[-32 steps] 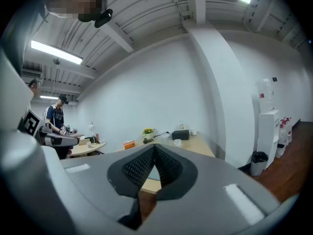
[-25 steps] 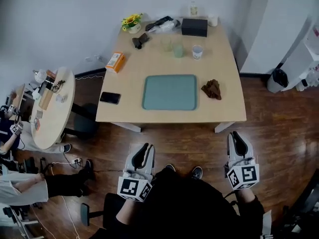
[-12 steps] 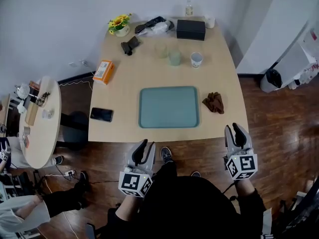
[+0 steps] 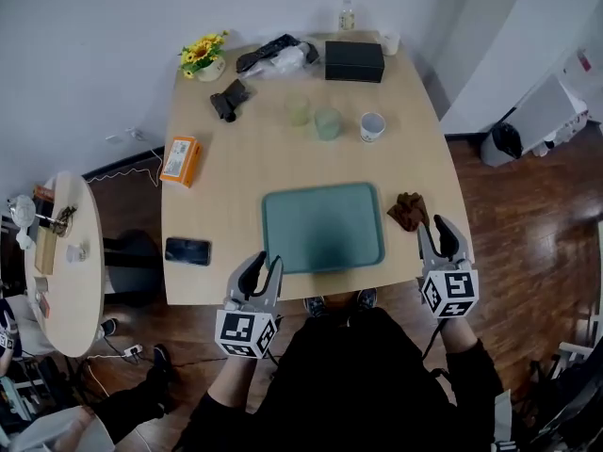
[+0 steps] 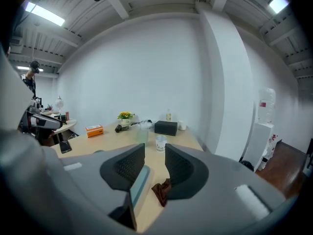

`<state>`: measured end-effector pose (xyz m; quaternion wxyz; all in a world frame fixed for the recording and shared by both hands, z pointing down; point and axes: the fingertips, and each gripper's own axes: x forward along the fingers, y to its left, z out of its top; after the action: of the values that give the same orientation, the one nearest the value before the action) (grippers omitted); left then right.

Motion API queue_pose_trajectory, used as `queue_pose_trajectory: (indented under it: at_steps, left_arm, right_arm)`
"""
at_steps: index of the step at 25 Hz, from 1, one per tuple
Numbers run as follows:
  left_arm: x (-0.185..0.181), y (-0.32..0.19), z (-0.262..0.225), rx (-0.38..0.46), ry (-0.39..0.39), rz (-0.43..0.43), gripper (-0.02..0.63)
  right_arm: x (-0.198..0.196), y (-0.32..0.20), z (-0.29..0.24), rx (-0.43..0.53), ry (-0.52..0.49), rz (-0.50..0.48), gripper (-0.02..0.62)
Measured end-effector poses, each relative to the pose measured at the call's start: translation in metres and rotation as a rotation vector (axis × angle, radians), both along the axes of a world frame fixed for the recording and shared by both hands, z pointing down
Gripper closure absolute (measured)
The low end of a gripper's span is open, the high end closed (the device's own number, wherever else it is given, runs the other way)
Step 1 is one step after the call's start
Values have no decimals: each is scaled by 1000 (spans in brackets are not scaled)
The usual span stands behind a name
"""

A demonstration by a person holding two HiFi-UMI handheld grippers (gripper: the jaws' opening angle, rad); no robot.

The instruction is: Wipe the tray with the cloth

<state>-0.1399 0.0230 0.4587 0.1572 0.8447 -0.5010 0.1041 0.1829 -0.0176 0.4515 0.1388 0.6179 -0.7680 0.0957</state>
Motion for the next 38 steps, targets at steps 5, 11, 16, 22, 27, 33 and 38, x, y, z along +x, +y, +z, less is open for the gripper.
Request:
queue_pose_trajectory:
  at_steps: [5,11,16,22,27,33,38]
  left_arm:
    - [-5,-28,26,-50,-43,-71,511]
    - [-8,-38,88,-197,-105,-113,511]
    - [-24,-40,136,-336,-130,-157,511]
    - [-41,-47,177,-439,-171,-157,418]
    - [-46,-47,208,-540,-216,-146,388]
    - [-42,-40,229,-628,-221,-117,390]
    - [-43,-39,231,-634,-216,-110,408]
  right_arm:
    - [15,-32,50,-103,46,-30,440]
    - [42,-61,149,-333,116,-51,390]
    - [50,-63,211,-480,201,-90,305]
    - [45,-65,226,-497,178,-124,340]
    - [37,-64,229,-552,138,-162,431]
    - [36,-63,229,-579,165,-190,477]
    - [33,-66,201,-506,140,-174,483]
